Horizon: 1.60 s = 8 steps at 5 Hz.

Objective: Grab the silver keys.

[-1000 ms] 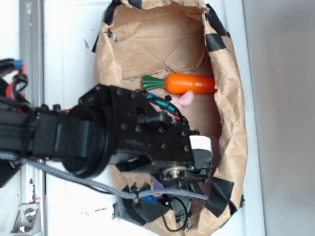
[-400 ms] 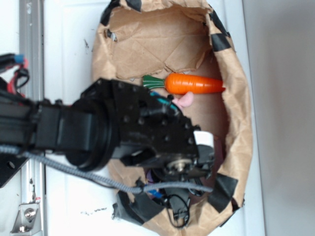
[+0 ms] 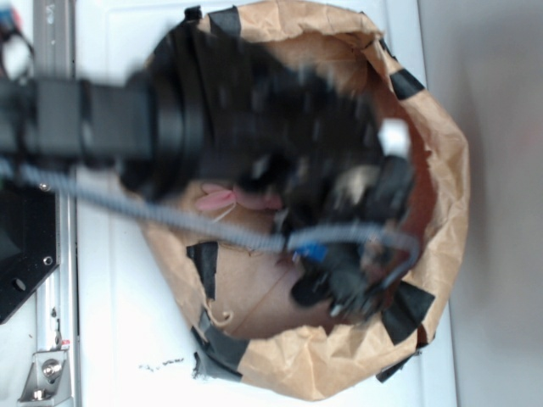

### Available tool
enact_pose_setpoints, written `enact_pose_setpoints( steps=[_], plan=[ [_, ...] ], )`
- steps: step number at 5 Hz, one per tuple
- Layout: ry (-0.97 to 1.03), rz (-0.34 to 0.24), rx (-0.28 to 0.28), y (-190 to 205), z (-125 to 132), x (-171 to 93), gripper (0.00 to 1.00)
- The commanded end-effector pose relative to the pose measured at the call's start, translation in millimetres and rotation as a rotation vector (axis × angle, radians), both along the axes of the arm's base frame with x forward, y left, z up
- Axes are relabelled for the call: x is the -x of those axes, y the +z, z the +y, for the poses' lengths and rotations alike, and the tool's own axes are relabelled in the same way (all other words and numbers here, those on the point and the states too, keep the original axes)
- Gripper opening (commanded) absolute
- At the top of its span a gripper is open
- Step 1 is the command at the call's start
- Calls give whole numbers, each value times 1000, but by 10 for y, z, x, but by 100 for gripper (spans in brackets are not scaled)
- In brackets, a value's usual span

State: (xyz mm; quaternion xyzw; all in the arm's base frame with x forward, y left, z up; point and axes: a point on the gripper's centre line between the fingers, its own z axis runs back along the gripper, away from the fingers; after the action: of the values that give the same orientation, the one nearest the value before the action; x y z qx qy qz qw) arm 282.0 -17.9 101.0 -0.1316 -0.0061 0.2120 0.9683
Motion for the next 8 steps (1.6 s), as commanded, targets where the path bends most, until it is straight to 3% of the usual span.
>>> enact_pose_setpoints(
  steps=[1, 2, 3, 4, 6, 7, 8],
  plan=[
    [-126, -233, 94, 1052, 88, 502, 0],
    [-151, -146, 45, 916, 13, 440, 0],
    [-171, -88, 30, 879, -31, 380, 0],
    [-163, -61, -6, 842, -39, 309, 0],
    [-109, -82, -52, 829, -26, 267, 0],
    [18, -115, -126, 827, 31, 222, 0],
    [230, -201, -329, 835, 72, 201, 0]
  ],
)
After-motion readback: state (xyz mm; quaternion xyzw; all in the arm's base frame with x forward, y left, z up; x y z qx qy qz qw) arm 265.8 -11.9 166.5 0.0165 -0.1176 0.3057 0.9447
